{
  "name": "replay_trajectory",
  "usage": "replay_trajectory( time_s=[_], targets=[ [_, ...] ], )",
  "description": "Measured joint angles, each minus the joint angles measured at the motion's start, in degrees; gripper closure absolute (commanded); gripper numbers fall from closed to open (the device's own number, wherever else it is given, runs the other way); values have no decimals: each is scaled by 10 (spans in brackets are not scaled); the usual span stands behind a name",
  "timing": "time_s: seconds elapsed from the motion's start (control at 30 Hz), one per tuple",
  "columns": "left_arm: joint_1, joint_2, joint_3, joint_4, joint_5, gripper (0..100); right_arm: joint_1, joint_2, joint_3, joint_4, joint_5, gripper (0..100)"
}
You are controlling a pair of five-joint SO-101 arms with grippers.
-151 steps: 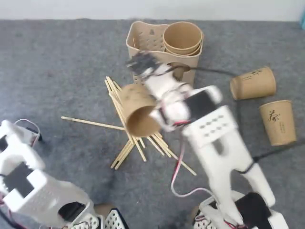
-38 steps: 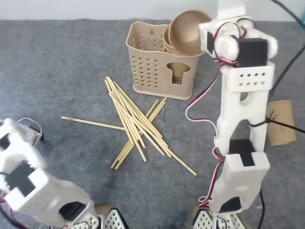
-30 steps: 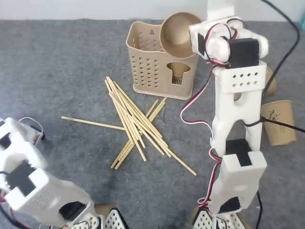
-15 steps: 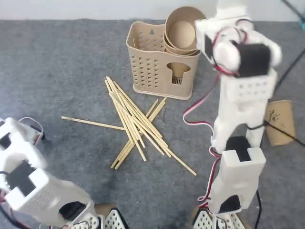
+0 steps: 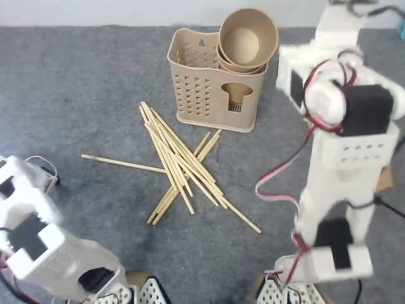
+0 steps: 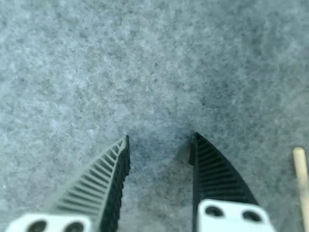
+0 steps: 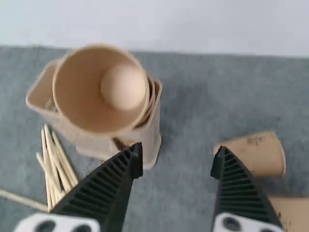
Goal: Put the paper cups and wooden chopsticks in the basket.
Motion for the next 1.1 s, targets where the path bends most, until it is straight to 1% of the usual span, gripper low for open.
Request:
replay_trajectory(
  time_s=[0.13,0.23,0.37,0.43,0.53,0.6,0.73,0.87,1.1],
  targets=[
    [0,0,0,0,0,805,-25,-76,142,-14,0,757],
    [0,0,0,0,0,805,-57,-111,239,-30,0,757],
    [0,0,0,0,0,805,-114,-136,367,-98,-2,761],
    [0,0,0,0,0,805,-125,-144,430,-155,-2,808],
    [0,0,0,0,0,805,-126,-147,502,-249,-3,926],
    [0,0,0,0,0,805,-126,-147,527,-301,-7,994],
    [0,0,0,0,0,805,-129,-147,534,-366,-33,955],
    [0,0,0,0,0,805,-127,-147,534,-417,-38,954],
    [0,0,0,0,0,805,-85,-147,534,-497,-39,953]
  ],
)
